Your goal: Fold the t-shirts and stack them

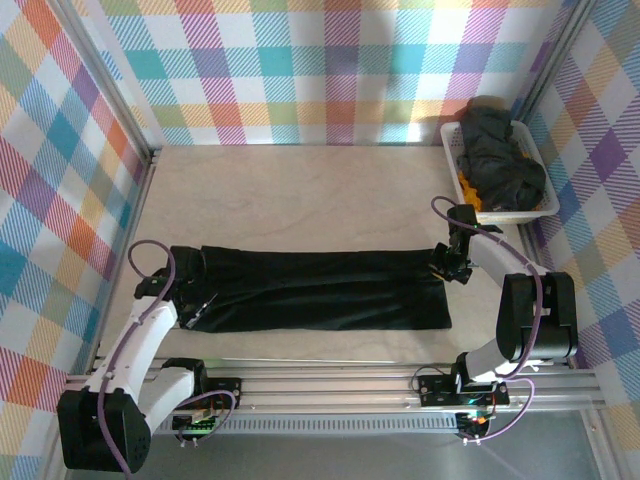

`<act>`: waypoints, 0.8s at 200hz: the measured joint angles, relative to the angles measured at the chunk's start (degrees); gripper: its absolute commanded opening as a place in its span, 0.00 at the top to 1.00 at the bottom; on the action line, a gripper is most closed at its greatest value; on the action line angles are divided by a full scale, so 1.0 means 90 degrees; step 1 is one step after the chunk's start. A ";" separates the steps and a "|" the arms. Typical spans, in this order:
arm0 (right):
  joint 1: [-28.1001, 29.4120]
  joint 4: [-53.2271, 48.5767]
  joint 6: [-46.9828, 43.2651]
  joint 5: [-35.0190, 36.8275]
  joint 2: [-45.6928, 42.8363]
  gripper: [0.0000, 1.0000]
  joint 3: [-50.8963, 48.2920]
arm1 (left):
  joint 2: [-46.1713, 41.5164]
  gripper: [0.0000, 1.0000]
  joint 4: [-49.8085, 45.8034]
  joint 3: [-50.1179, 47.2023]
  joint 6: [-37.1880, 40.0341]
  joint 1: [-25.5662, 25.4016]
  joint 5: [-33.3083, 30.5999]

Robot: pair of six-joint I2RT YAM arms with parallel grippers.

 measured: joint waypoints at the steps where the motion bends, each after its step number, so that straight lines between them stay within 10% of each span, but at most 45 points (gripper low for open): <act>1: 0.0000 0.0000 0.0000 0.0005 0.0000 1.00 0.0000 | 0.0000 1.00 0.0010 -0.0012 -0.0005 0.0000 0.0002; 108: 0.0000 0.0000 0.0029 0.0160 0.0000 0.99 0.0000 | -0.0716 1.00 0.0216 -0.0675 -0.0590 -0.0002 0.0678; 160: -0.0015 -0.0063 0.0163 0.0396 -0.0100 0.72 0.0000 | -0.1020 1.00 0.0007 -0.0561 -0.0583 -0.0061 0.0933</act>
